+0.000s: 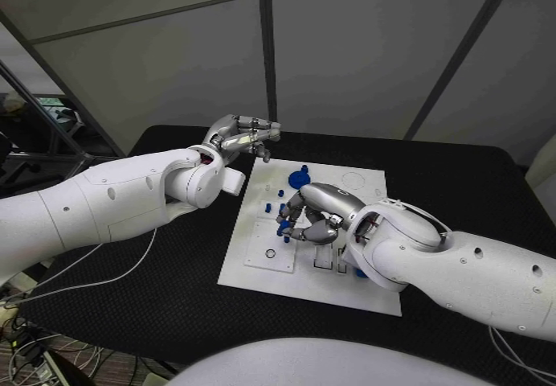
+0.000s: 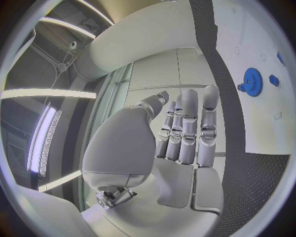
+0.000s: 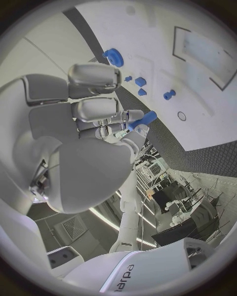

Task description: Assemble the parts on the task board

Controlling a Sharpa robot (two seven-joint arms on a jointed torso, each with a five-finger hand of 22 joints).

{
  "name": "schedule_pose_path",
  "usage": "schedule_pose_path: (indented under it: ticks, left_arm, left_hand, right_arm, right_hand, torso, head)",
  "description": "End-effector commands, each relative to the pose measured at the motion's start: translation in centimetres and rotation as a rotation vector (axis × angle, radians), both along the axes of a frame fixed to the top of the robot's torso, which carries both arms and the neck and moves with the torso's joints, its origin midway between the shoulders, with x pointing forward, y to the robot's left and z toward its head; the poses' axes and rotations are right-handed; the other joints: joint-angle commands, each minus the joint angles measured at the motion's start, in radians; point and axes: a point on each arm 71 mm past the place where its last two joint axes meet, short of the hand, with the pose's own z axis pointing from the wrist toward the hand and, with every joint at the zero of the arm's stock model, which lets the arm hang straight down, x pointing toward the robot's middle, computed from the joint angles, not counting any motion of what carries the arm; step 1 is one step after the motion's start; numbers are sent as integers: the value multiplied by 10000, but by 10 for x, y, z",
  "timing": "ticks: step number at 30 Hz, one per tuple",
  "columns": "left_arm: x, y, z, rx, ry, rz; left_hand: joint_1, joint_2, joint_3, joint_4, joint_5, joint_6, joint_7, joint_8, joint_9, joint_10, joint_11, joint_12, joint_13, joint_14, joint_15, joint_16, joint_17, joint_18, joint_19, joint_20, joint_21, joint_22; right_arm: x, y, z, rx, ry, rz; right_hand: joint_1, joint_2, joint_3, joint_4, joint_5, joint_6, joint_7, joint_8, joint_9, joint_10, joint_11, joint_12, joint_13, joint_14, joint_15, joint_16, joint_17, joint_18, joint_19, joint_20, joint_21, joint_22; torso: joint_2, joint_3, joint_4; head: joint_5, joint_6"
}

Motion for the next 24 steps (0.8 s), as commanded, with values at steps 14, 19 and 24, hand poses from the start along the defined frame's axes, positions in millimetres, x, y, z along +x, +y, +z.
schedule_pose_path:
  ticks: [14,19,24]
  left_arm:
    - [2,-6,1,-115,-2,-203]
    - [2,-6,1,-121,-1,-217]
    - [2,-5,0,-113,2,-201]
  left_hand:
    - [1,137,-44,1,-33,-23,31,-34,-13,-65,-13,69,12,-73,7,-68,-17,499,-13,45,-34,-22]
    - [1,137,-44,1,-33,-23,31,-34,-13,-65,-13,69,12,-73,7,-68,-17,499,-13,45,-34,-22]
    - [1,137,-44,1,-33,-23,31,-34,-13,-65,-13,69,12,-73,7,-68,-17,499,-13,45,-34,-22]
  right_arm:
    - [-8,24,-28,-525,-63,920]
    - [-7,25,-33,-665,-16,959]
    - [-6,27,-35,-794,56,1033]
  right_hand:
    - [13,89,31,43,73,71,18,27,14,37,5,-71,-2,191,-83,20,-34,-171,25,-12,7,193]
    - [18,93,35,39,84,70,20,25,14,38,5,-78,-3,191,-84,22,-29,-171,24,-12,7,192]
    - [19,94,36,38,90,70,21,24,14,39,6,-82,-3,191,-83,22,-31,-171,22,-13,6,191]
  torso:
    - [-2,24,-42]
    - [-4,17,-18]
    - [-5,13,-28]
  head:
    - [262,-42]
    - [265,-59]
    - [330,-110]
